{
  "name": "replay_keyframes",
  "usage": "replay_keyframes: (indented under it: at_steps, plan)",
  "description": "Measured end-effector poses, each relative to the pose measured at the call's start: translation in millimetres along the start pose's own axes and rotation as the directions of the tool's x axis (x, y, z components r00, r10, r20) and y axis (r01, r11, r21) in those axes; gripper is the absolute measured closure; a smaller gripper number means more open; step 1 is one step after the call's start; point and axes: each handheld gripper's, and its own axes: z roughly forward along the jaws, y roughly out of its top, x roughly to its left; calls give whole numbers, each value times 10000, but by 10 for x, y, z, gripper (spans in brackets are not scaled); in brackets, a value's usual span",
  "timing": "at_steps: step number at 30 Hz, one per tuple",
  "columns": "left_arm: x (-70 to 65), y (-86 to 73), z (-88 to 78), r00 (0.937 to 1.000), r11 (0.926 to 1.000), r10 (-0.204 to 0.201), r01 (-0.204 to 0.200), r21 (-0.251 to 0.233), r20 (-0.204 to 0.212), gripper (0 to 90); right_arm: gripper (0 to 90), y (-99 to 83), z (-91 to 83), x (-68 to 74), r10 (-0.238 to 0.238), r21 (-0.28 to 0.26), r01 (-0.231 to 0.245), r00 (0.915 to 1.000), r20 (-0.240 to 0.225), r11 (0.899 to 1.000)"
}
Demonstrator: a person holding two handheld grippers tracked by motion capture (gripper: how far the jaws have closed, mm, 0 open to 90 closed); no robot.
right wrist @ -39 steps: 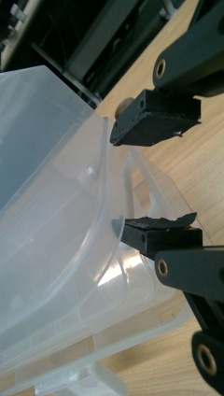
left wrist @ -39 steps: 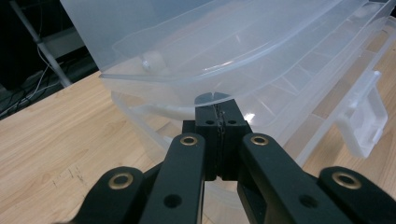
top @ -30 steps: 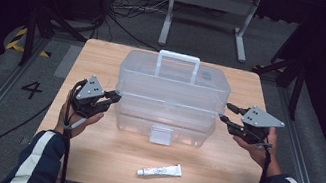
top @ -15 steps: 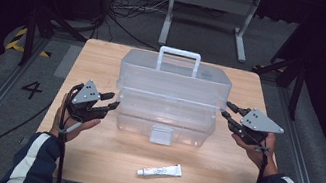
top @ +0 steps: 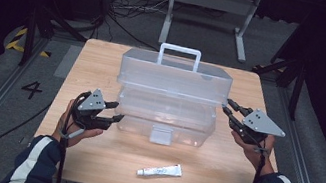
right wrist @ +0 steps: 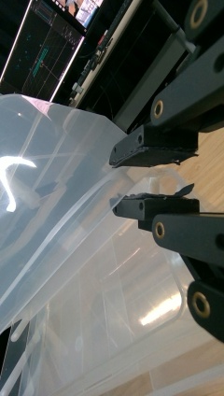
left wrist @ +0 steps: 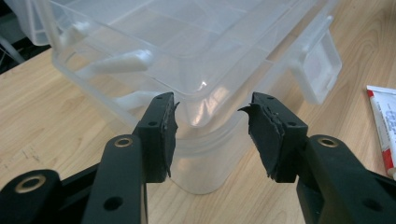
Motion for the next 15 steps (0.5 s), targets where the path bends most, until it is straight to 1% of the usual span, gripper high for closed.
replay_keyframes:
  at_steps: [10,15]
  plan:
    - [-9,-12,20,10000,10000,-44,44,-77,25,502,761,19,17,11,86,-170,-80,9993,365,9998]
    - [-10,-12,24,10000,9999,-67,67,-81,3,496,766,45,31,-3,158,-142,-151,9987,494,9998]
